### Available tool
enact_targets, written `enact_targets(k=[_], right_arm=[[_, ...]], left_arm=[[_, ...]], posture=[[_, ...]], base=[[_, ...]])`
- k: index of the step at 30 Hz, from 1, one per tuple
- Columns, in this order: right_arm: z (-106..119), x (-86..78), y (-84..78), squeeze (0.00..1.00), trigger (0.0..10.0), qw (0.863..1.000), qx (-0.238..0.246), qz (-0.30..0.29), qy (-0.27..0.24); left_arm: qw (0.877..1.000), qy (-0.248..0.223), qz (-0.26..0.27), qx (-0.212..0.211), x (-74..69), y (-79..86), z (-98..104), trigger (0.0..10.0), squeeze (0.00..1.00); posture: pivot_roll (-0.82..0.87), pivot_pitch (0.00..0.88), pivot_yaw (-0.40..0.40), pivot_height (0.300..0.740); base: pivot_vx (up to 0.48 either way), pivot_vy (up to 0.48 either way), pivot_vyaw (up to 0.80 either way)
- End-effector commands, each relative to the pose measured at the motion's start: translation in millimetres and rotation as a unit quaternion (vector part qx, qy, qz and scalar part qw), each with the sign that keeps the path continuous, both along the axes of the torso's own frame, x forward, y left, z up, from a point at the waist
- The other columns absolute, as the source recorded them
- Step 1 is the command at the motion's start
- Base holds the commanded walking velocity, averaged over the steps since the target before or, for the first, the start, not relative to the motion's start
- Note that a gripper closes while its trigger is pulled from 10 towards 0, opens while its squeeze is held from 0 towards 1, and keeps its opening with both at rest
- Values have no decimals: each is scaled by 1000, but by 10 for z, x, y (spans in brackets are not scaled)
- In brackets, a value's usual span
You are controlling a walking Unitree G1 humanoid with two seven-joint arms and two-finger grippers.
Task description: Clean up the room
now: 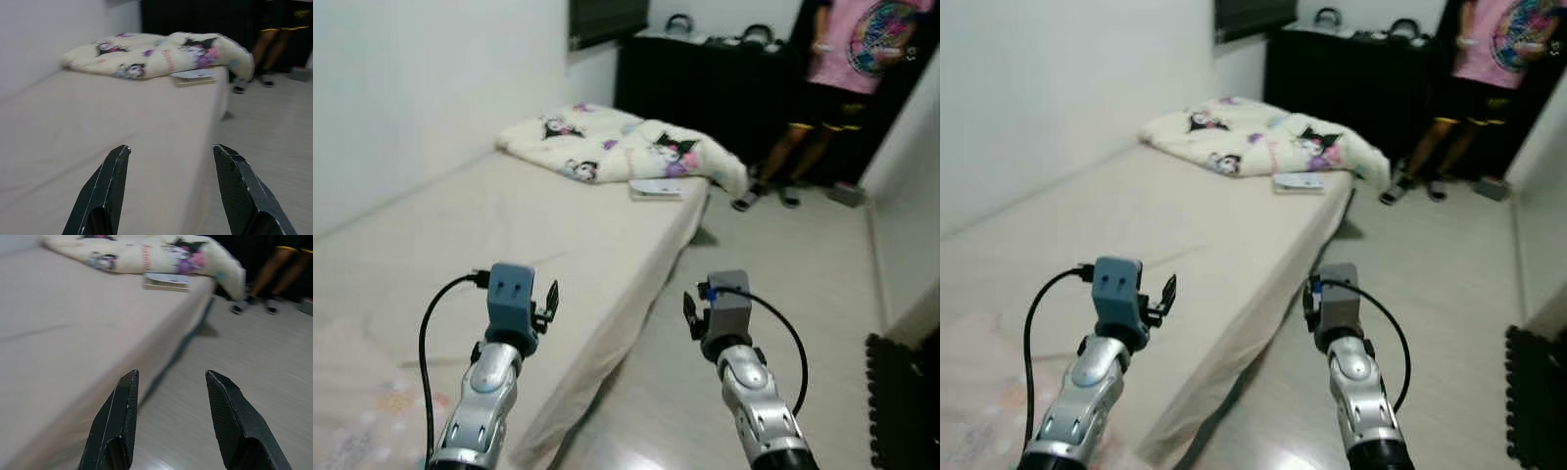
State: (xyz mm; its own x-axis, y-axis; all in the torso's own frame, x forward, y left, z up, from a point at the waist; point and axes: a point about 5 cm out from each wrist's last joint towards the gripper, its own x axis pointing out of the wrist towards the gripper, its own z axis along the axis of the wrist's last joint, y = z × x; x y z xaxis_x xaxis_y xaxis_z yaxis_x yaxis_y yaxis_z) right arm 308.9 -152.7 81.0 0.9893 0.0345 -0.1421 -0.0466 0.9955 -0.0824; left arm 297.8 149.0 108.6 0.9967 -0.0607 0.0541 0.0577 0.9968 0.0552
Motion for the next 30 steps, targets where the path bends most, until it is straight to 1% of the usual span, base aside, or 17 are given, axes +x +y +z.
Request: enact_targets(k=[1, 10, 19, 22, 30], right_arm=[[-37, -25, -7, 0, 10000, 1000, -3, -3, 10], [-40, -32, -4, 0, 10000, 1000, -4, -6, 12], [-47, -43, -13, 0, 10000, 1000, -4, -10, 15], [-54, -46, -20, 0, 10000, 1000, -5, -13, 17], [-67, -54, -42, 0, 10000, 1000, -6, -18, 18]], left_arm=[[1000, 4, -6, 3, -6, -38, -14, 10000, 0], [1000, 4, -6, 3, 9, -27, -13, 10000, 0], [1000, 4, -14, 0, 23, -49, -2, 10000, 0], [1000, 5, -20, -8, 28, -76, 1, 10000, 0], [1000, 5, -15, -4, 33, -61, -5, 10000, 0]], posture=[[26, 0, -62, 734], [22, 0, -55, 734], [19, 0, -48, 734], [19, 0, -46, 734], [20, 0, -43, 734]], base=[[0, 0, -800], [0, 0, -800], [0, 0, -800], [0, 0, -800], [0, 0, -800]])
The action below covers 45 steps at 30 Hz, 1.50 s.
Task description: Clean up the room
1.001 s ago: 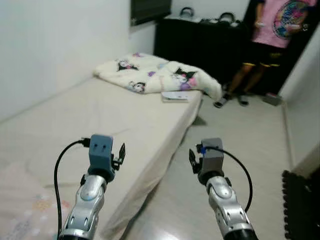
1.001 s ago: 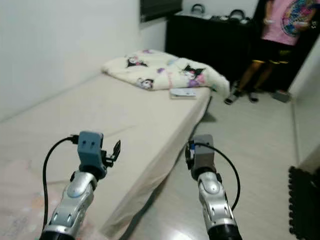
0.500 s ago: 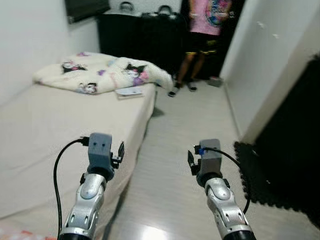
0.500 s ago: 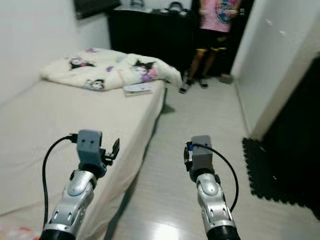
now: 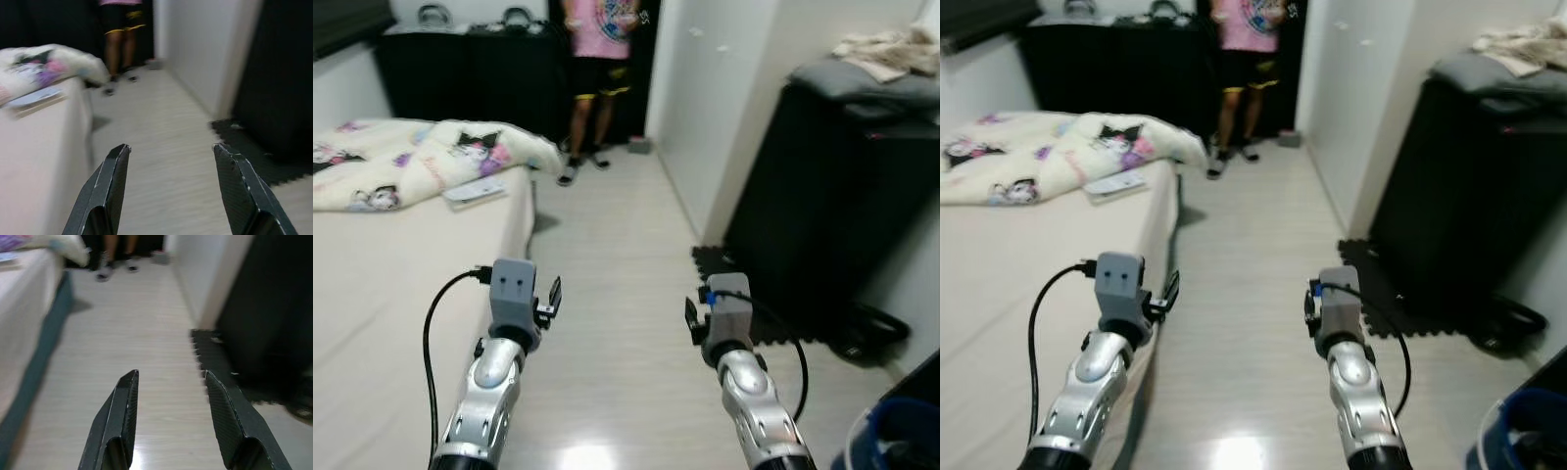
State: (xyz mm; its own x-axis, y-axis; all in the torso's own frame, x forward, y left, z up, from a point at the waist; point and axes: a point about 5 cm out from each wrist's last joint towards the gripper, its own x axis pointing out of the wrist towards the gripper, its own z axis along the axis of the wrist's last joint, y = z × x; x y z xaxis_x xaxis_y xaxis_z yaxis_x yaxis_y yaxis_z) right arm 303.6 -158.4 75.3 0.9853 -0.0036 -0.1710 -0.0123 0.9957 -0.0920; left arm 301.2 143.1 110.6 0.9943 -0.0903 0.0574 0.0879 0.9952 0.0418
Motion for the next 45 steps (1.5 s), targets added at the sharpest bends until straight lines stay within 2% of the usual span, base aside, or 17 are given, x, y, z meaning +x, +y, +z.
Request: enact_targets(k=[1, 7, 14, 45], right_arm=[[-19, -5, -3, 0, 10000, 1000, -2, -1, 6], [-91, -28, -15, 0, 10000, 999, -32, 24, 6], [-63, -27, 19, 0, 10000, 999, -28, 31, -12], [-60, -30, 77, 0, 10000, 999, -12, 39, -20]], left_arm=[[1000, 7, 4, 3, 6, 22, -27, 10000, 0], [1000, 7, 11, 5, 34, 63, -9, 10000, 0], [999, 6, 16, -30, 31, 56, -6, 10000, 0], [999, 6, 23, -38, -8, 91, -23, 10000, 0]], posture=[[23, 0, -38, 734], [27, 0, -31, 734], [23, 0, -23, 734], [31, 0, -40, 734]], base=[[0, 0, -800], [0, 0, -400], [0, 0, 0], [347, 0, 0]])
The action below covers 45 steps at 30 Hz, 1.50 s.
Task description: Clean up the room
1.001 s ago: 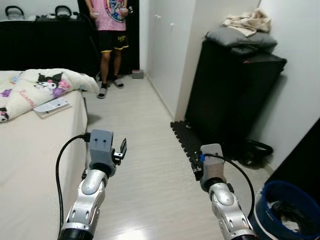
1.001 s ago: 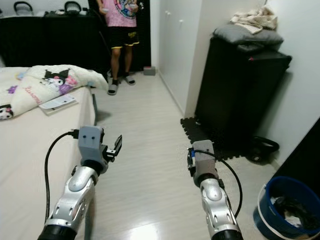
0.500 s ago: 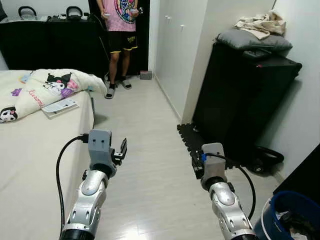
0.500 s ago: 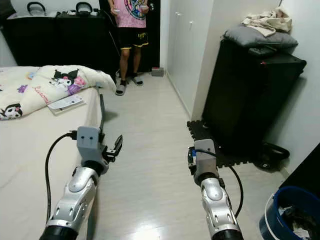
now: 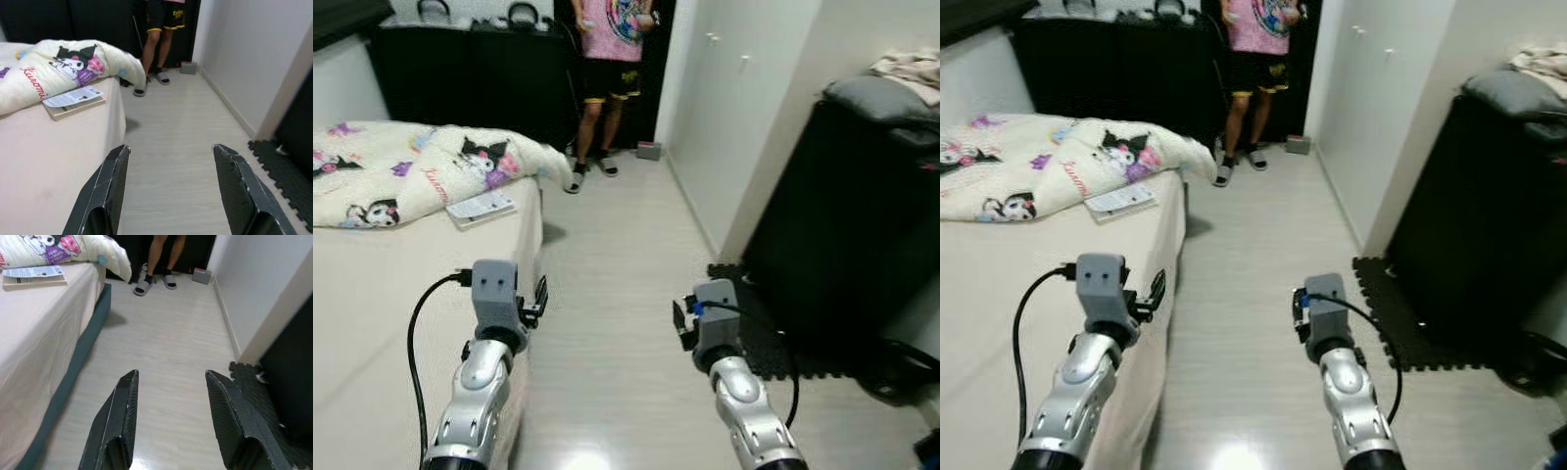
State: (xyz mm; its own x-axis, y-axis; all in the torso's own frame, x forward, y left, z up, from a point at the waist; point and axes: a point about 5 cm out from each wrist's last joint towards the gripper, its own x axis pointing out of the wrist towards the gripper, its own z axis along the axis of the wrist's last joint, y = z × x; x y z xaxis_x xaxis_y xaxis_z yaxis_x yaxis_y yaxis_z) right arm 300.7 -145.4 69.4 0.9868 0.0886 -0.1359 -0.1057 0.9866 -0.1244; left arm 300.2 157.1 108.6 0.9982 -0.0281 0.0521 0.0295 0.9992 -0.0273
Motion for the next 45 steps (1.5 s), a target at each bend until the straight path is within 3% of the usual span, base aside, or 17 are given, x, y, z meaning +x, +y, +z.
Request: enact_targets(k=[1, 34, 45], right_arm=[[0, -1, -54, 0, 10000, 1000, 4, -10, -2], [-3, -6, -36, 0, 10000, 1000, 14, -5, 7], [-2, 0, -29, 0, 10000, 1000, 16, -3, 8]], left_arm=[[1000, 1, -6, -4, 2, -49, -2, 10000, 0], [1000, 3, -5, -7, -2, -52, -5, 10000, 0], [1000, 3, -5, -7, 1, -51, -6, 10000, 0]], posture=[[31, 0, -40, 734], [27, 0, -45, 734], [26, 0, -45, 734]], base=[[364, 0, 0], [363, 0, 0], [363, 0, -727]])
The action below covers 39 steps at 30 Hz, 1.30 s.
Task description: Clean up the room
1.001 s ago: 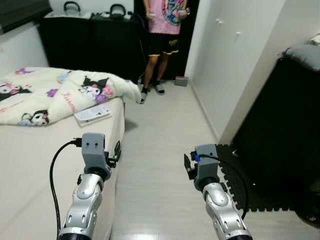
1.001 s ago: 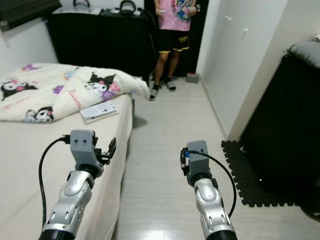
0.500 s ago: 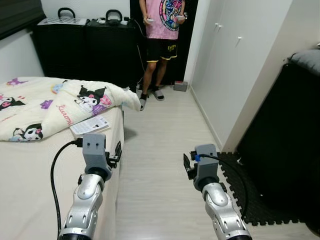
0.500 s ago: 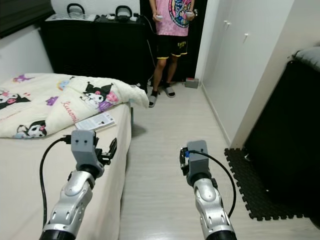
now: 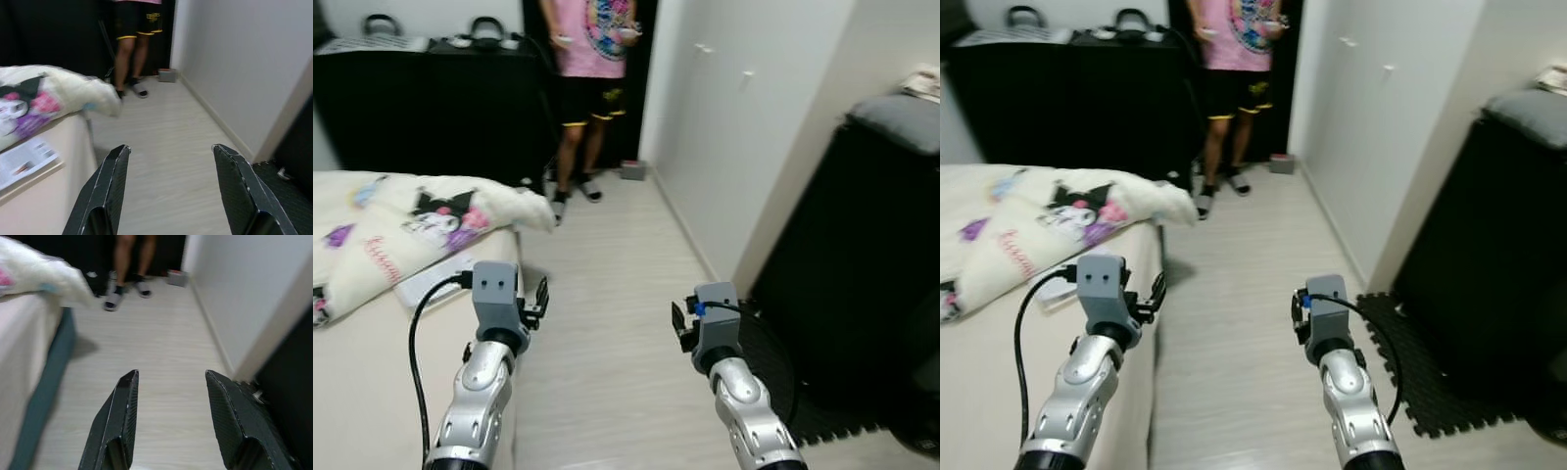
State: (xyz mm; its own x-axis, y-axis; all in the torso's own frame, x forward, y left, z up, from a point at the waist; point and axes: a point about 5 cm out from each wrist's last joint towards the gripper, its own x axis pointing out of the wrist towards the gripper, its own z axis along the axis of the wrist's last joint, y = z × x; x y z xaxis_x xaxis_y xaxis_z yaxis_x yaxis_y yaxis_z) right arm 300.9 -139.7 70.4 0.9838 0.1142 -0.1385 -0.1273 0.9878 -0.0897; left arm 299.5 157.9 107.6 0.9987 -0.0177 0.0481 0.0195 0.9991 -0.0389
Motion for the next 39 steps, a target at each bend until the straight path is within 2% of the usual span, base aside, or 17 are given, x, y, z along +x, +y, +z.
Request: enact_targets(k=[1, 39], right_arm=[[-12, -2, -85, 0, 10000, 1000, -2, -13, 5], [-8, 15, -71, 0, 10000, 1000, 1, -14, 6]], left_arm=[[1000, 0, -9, -2, 8, -59, 4, 10000, 0], [1000, -2, -10, 1, 21, -52, 17, 10000, 0]], posture=[[26, 0, -45, 734], [29, 0, -46, 734]], base=[[364, 0, 0], [364, 0, 0]])
